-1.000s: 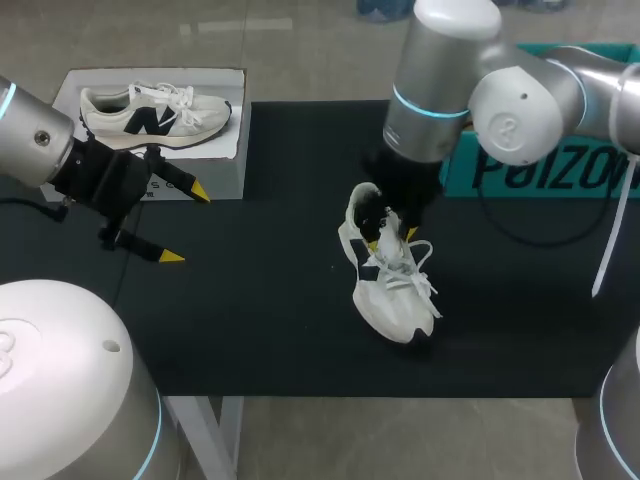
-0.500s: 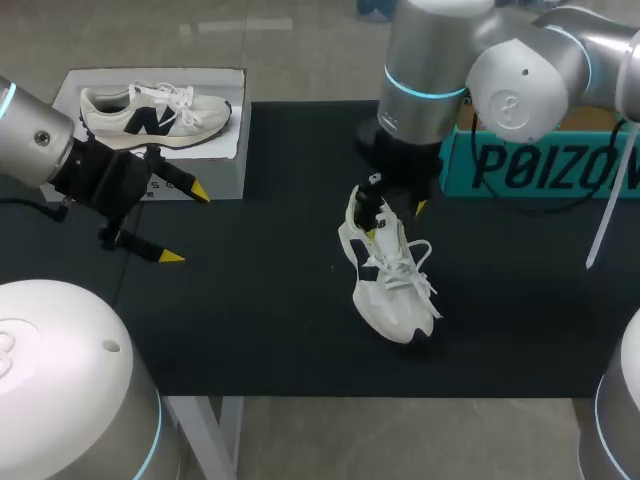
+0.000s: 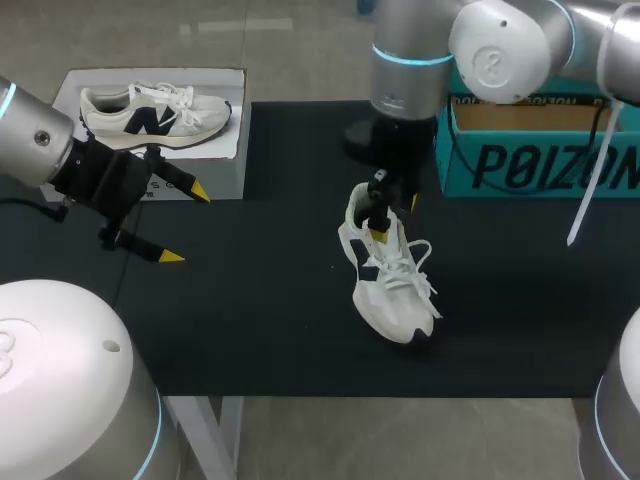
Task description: Take the shoe out of the shoebox, open the shoe tongue, remove and reinsert the insole, then place the shoe into the shoebox
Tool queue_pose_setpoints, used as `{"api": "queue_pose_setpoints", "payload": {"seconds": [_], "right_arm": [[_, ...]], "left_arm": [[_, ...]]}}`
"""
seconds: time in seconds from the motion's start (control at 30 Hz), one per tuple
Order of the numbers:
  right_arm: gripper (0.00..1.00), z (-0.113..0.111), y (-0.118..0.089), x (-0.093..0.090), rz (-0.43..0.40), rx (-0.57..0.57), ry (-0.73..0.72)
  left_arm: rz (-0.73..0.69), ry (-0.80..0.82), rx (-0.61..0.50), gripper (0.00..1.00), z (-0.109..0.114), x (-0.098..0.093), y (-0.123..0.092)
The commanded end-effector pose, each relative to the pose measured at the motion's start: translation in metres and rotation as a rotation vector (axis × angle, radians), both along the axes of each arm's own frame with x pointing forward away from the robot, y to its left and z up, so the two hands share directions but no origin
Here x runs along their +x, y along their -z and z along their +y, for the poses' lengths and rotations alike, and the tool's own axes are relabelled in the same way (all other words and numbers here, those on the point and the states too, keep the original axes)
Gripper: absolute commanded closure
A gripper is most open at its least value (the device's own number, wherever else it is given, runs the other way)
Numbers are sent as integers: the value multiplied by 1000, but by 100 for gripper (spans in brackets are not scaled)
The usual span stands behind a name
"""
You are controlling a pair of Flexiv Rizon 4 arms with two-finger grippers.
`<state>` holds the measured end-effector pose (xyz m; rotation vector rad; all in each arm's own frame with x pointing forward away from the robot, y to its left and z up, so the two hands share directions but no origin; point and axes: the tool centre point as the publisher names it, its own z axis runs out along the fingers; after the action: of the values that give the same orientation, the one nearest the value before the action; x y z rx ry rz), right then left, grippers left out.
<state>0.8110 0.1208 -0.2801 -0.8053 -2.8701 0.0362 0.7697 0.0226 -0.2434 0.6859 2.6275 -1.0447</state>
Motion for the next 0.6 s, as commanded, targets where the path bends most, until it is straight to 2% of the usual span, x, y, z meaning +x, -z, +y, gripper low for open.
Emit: {"api": "queue_pose_setpoints", "payload": {"seconds": [0.03,0.13,0.23,0.3,0.33,0.4,0.43,0.5,0.53,0.57,0.6], "right_arm": [[0,5,1,5,26,-34,-5],[0,5,1,5,26,-34,-5],[0,7,-5,13,-156,19,-120],[0,9,-7,16,-275,102,-229],[0,8,-7,16,-291,107,-243],[0,10,-6,19,-382,223,-372],[0,10,-2,23,-369,208,-389],[0,15,-1,25,-430,296,-566],[0,16,0,26,-424,298,-593],[0,20,1,27,-456,344,-749],[0,25,1,26,-462,308,-850]], "left_arm": [[1,1,4,0,0,1,0],[1,1,4,0,0,1,0],[1,1,4,0,0,1,0],[1,1,4,0,0,1,0],[1,1,4,0,0,1,0],[1,1,4,0,0,1,0],[1,1,4,0,0,1,0],[1,1,4,0,0,1,0],[1,1,4,0,0,1,0],[1,1,4,0,0,1,0],[1,1,4,0,0,1,0]]}}
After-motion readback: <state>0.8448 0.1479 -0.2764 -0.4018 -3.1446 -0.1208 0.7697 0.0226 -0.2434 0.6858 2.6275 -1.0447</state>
